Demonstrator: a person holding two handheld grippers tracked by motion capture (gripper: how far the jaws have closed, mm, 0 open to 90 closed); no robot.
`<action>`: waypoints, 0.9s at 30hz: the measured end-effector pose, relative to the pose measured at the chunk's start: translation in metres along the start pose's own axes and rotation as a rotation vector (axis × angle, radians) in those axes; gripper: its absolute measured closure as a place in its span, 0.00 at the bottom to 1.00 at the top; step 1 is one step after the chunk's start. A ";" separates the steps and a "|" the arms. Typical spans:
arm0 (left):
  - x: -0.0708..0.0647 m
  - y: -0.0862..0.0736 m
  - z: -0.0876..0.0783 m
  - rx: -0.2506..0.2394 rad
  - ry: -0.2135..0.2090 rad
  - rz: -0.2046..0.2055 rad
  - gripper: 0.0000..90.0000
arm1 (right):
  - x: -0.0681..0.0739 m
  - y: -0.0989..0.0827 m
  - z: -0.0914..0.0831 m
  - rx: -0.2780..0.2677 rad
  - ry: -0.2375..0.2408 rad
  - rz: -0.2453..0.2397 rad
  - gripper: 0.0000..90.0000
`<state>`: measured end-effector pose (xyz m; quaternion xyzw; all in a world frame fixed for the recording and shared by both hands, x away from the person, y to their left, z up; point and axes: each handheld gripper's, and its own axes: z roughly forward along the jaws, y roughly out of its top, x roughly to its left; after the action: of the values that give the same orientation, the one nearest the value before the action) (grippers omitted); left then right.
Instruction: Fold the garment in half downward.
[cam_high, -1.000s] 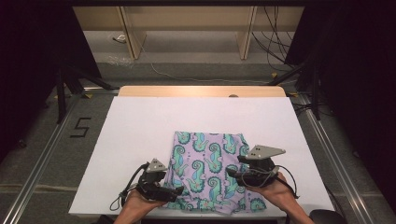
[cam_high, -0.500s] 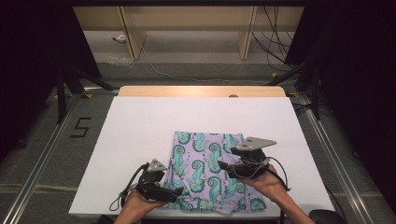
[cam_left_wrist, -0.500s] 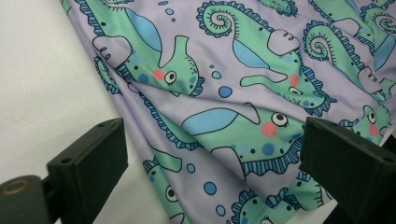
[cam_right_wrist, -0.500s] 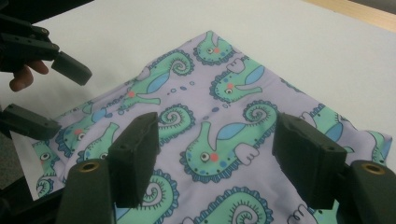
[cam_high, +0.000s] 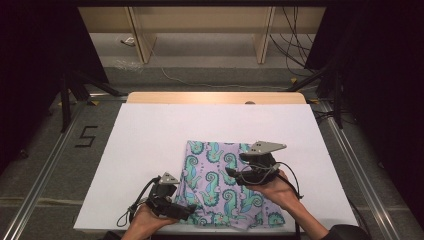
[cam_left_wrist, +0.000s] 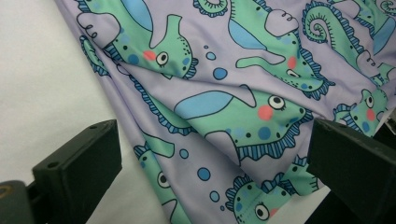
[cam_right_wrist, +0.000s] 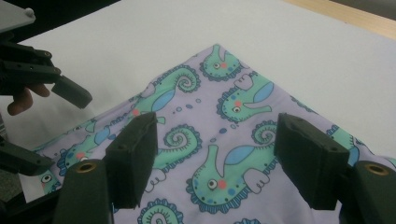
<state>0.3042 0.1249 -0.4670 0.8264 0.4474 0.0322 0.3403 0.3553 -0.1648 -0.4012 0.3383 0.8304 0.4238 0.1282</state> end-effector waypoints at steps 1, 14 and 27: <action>0.000 0.000 0.000 0.004 -0.001 0.000 0.03 | 0.001 0.001 0.001 -0.001 0.003 -0.002 0.35; 0.000 -0.001 0.000 0.020 -0.007 -0.003 0.02 | 0.007 0.018 0.020 0.013 0.031 -0.022 0.34; 0.001 -0.006 0.003 0.073 0.025 -0.005 0.00 | 0.010 0.035 0.042 0.033 0.066 -0.023 0.34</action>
<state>0.3011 0.1262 -0.4730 0.8366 0.4547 0.0255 0.3045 0.3852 -0.1181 -0.3978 0.3167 0.8450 0.4192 0.1001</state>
